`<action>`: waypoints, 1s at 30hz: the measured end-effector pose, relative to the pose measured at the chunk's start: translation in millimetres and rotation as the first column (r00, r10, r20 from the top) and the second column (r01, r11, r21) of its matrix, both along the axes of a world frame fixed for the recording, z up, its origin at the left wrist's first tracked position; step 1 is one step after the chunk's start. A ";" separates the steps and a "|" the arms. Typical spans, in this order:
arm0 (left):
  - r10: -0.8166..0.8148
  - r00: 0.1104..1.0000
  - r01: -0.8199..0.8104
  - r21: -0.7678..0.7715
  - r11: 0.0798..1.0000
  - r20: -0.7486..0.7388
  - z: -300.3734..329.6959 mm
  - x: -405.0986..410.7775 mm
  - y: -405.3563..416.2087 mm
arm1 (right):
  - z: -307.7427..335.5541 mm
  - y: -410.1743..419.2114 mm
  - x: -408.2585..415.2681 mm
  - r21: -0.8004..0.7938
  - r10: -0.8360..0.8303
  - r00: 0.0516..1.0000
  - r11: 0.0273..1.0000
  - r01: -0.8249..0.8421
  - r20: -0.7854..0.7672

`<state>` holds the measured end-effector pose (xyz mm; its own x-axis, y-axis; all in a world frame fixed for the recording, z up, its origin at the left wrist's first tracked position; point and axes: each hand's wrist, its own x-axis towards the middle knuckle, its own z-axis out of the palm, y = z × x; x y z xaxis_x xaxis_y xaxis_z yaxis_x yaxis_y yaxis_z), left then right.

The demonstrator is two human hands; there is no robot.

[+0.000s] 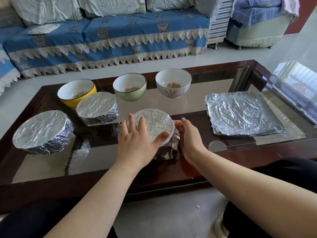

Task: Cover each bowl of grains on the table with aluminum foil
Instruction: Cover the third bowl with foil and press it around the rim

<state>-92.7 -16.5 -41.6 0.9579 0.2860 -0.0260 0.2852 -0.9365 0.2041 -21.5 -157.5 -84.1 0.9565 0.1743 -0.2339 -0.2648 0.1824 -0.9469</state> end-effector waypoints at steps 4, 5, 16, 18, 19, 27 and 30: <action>0.003 1.000 -0.003 -0.040 0.999 -0.022 8.9 -0.4 -0.4 | -0.2 1.4 -13.8 -0.166 0.058 0.983 0.986 -0.029 0.172; 0.003 1.000 -0.005 -0.048 0.999 -0.026 11.9 -0.9 -0.1 | -1.0 1.8 -18.6 -0.193 0.062 0.976 0.981 -0.021 0.210; -0.043 0.998 0.040 0.064 0.997 0.046 5.1 -5.6 9.5 | -5.0 6.6 -29.3 -0.182 0.013 0.954 0.982 0.044 0.298; -0.059 0.996 0.057 0.034 0.998 0.070 0.2 -4.7 7.6 | -4.2 6.6 -27.2 -0.189 -0.010 0.960 0.980 0.065 0.279; -0.061 0.995 0.060 0.020 0.998 0.082 -1.1 -4.5 7.9 | -2.9 6.8 -26.6 -0.191 -0.023 0.963 0.979 0.077 0.270; -0.051 0.992 0.049 0.013 0.999 0.112 -0.7 -4.9 7.0 | -0.4 7.4 -22.4 -0.102 -0.108 0.989 0.988 0.119 0.104; -0.047 0.992 0.046 0.011 0.999 0.120 -1.5 -4.5 7.3 | 2.9 9.0 -20.2 -0.015 -0.124 0.992 0.992 0.124 0.009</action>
